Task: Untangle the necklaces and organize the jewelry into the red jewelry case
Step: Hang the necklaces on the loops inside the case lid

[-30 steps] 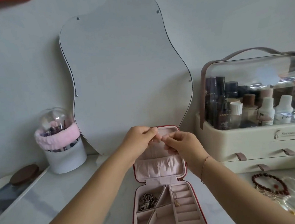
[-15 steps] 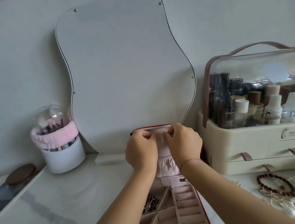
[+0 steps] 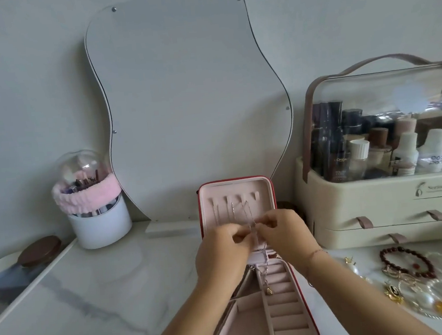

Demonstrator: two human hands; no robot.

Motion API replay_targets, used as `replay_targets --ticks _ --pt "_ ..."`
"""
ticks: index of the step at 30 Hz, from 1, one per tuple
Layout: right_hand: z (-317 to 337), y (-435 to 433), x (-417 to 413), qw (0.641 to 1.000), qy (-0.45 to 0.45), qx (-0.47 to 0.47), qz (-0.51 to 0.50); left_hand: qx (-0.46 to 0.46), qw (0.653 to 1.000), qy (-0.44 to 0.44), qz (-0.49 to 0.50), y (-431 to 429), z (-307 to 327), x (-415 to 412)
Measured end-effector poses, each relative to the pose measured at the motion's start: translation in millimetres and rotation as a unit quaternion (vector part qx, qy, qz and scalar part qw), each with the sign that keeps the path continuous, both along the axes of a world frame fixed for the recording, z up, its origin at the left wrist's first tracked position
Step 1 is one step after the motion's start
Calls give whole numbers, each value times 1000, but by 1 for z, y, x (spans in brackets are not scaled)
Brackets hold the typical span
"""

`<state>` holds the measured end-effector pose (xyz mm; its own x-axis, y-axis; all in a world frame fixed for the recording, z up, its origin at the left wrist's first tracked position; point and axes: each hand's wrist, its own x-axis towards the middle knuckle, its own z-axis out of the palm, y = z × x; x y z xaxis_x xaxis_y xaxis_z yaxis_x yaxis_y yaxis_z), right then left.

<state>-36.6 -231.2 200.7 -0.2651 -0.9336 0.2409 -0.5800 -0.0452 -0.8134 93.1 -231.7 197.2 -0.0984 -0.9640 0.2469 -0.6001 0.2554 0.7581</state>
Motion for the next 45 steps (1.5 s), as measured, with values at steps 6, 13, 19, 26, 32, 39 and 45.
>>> replay_targets --ticks 6,13,19,26,32,39,45 --pt "8 22 9 980 -174 64 67 -25 997 43 -54 23 -14 5" --pt "0 53 3 993 -102 49 32 -149 988 40 -1 -5 -18 5" --pt "-18 87 1 995 -29 76 65 -201 978 -58 12 -21 -22 -5" --pt "4 76 -5 994 -70 28 80 -165 974 -149 32 -25 -30 -6" --pt "42 22 -5 989 -99 -84 71 -137 990 -39 -13 -24 -27 -2" --pt "42 -19 -5 995 -10 -84 48 -141 984 104 -13 -22 -27 -1" --pt "26 -9 -11 995 6 -90 51 -141 985 100 -5 -24 -26 -1"
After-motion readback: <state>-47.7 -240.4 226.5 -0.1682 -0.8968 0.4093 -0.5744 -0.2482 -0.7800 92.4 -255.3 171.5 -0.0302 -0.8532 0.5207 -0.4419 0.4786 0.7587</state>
